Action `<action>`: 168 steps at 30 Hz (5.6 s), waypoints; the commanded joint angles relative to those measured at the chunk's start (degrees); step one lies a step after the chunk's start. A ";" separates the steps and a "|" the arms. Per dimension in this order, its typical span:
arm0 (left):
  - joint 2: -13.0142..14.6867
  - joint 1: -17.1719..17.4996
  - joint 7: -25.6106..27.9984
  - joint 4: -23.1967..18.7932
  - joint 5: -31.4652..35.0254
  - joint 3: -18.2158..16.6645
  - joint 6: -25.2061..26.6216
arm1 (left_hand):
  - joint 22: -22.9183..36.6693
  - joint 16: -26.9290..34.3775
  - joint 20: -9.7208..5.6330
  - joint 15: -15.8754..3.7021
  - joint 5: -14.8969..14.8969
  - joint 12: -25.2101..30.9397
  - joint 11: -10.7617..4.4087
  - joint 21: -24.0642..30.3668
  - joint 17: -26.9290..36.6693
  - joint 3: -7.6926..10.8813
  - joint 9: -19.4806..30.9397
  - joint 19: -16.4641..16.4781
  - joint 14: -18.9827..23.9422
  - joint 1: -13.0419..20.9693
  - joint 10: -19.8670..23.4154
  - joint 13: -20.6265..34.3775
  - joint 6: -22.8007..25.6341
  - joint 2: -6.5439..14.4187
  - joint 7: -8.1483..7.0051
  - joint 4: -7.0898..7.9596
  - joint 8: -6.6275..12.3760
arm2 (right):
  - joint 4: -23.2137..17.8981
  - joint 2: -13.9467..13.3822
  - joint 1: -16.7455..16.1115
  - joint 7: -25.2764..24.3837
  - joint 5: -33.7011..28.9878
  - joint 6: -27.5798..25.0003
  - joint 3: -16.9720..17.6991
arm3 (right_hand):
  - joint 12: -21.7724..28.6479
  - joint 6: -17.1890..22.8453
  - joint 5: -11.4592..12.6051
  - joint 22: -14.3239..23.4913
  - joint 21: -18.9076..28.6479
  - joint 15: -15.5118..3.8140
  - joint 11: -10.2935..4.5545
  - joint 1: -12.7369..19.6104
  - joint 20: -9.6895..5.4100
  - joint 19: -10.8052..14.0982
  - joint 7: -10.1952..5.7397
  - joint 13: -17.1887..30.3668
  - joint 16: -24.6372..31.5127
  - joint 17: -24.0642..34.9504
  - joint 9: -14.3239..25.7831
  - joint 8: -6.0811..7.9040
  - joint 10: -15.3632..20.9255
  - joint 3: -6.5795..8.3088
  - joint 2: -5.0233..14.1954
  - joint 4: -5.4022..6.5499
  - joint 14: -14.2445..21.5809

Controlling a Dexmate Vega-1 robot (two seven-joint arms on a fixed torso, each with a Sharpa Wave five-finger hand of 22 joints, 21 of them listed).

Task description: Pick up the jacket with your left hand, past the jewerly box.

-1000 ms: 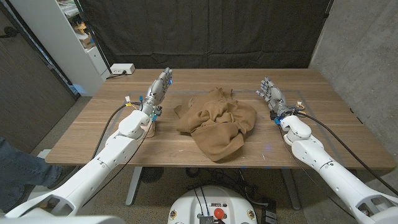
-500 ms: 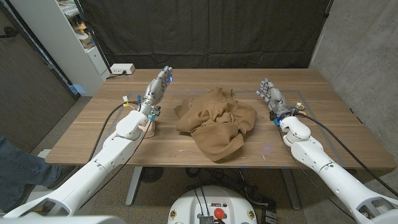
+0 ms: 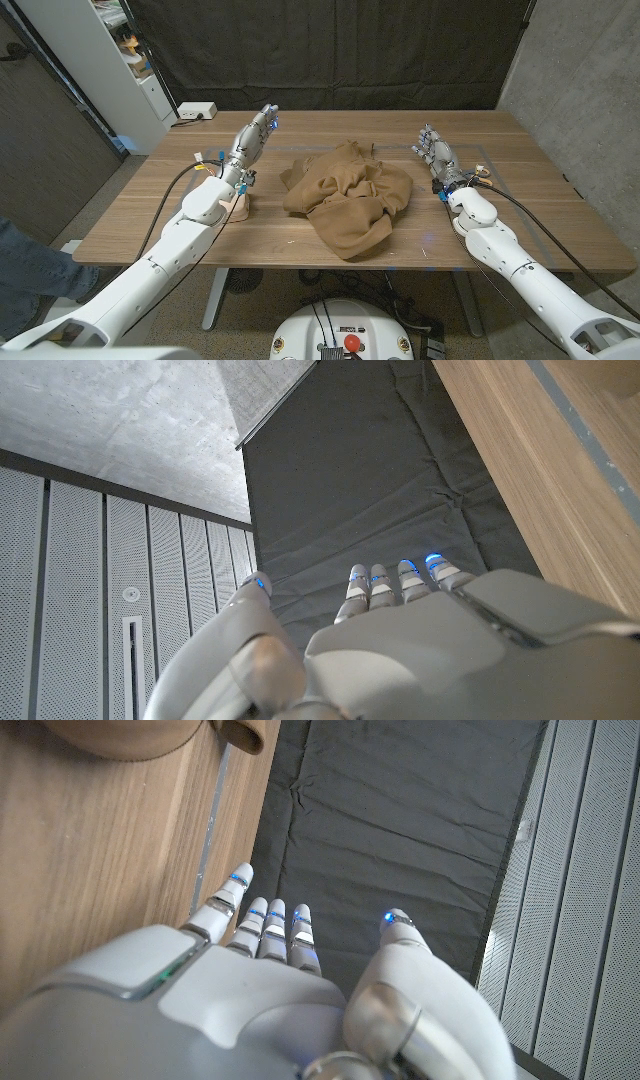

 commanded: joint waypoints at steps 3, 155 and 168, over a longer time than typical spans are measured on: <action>1.57 0.54 -1.04 -1.88 1.43 -0.15 -1.03 | 0.33 0.16 0.25 0.17 -0.08 0.32 -0.12 0.10 0.09 0.12 0.27 -0.56 0.16 0.52 0.20 -0.12 0.70 0.09 0.35 -0.30 0.31 | -0.03 0.37 -0.11 -0.53 0.16 0.63 0.37 | 0.11 0.43 -0.04 0.33 -0.33 -0.07 -0.02 -0.08 -0.03 -0.31 0.11 -0.08 -0.15 0.09 0.12 0.13 0.42 -0.11 0.33 -0.23 -0.13; 8.62 5.11 10.93 -23.86 37.89 -0.60 4.30 | 0.33 0.33 0.84 0.34 -1.07 0.87 0.56 0.66 0.01 1.31 0.36 -0.25 2.04 4.42 2.20 -1.57 3.79 1.99 -0.52 -4.21 0.52 | -0.41 1.47 -1.64 -0.79 2.41 4.21 3.11 | -0.12 1.83 0.15 0.33 -1.47 -0.43 -0.54 -0.79 0.02 -0.36 -0.83 -2.14 -0.31 -2.25 -0.60 -0.32 1.57 -0.90 0.84 -0.99 0.62; 9.02 5.22 11.48 -26.06 41.70 -0.28 6.70 | 0.32 0.30 0.99 0.30 -1.11 0.92 0.44 0.73 0.01 1.40 0.37 0.11 2.27 4.73 2.47 -1.60 3.99 2.12 -0.53 -4.56 0.45 | 0.50 1.61 -0.91 0.07 2.79 4.30 3.11 | -0.12 1.87 0.16 0.33 -1.49 -0.46 -0.56 -0.84 0.08 -0.39 -0.89 -2.19 -0.31 -2.34 -0.61 -0.34 1.58 -0.95 0.85 -1.03 0.61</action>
